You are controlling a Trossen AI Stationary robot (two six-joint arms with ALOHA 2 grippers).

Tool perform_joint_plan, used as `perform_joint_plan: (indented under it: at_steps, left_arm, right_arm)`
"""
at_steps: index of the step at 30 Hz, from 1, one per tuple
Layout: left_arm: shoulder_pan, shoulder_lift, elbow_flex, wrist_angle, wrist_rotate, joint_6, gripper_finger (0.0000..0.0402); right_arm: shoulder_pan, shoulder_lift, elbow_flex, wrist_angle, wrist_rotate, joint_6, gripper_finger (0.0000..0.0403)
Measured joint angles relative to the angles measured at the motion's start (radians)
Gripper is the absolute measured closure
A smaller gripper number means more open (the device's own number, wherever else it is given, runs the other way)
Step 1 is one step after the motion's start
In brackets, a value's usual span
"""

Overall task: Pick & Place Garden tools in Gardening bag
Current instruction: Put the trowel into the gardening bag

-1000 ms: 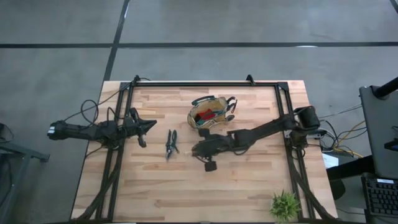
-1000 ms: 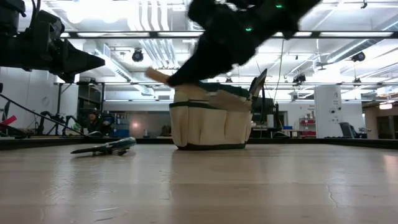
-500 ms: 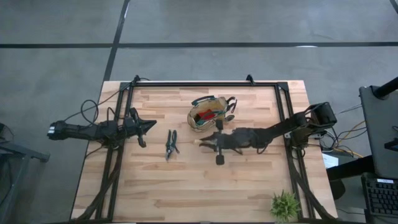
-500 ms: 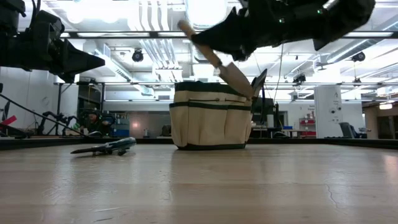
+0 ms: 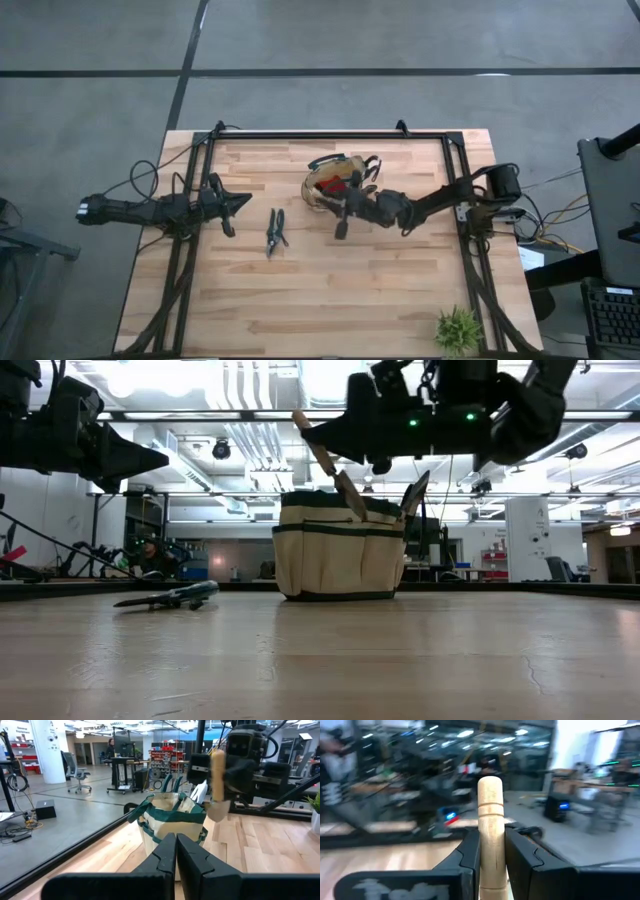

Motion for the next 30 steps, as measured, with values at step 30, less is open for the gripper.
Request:
perform_joint_plan:
  at_steps: [30]
  left_arm:
    - [0.000,0.000,0.000,0.000,0.000,0.000,0.0384]
  right_arm:
    - [-0.050,0.154,0.180,0.081,0.295,-0.114,0.0339]
